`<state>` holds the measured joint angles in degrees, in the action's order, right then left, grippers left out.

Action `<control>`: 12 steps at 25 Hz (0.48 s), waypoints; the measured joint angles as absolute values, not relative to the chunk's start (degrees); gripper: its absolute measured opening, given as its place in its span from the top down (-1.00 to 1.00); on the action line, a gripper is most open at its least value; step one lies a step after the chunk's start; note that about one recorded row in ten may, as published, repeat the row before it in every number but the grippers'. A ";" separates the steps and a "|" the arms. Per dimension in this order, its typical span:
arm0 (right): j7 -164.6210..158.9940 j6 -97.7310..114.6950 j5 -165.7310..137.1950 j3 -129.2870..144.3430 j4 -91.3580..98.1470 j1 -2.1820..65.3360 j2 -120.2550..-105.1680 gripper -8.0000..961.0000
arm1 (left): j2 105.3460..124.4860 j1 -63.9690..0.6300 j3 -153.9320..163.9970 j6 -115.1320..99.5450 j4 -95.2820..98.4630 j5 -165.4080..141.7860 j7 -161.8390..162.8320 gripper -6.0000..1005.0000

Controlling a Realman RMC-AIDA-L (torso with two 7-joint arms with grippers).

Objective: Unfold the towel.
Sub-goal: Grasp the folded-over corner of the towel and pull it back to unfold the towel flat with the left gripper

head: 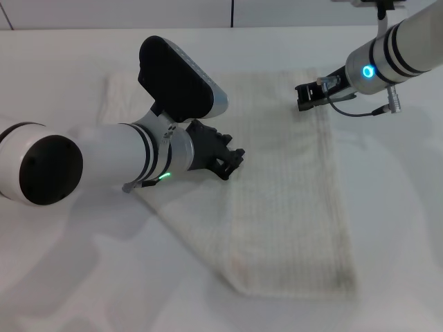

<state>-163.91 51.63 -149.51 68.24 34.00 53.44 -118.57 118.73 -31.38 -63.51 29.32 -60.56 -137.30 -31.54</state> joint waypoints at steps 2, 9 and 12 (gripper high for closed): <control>-163.91 51.69 -149.58 68.09 34.01 53.44 -118.57 0.99 | 118.69 -31.42 -63.73 30.03 -60.81 -137.30 -31.54 -0.01; -163.91 51.69 -149.60 67.90 34.02 53.44 -118.57 0.98 | 118.54 -31.74 -64.61 32.97 -62.45 -137.47 -31.56 0.83; -163.91 51.63 -149.60 67.85 33.93 53.43 -118.51 0.98 | 118.39 -30.15 -65.18 35.99 -67.26 -137.87 -31.56 0.95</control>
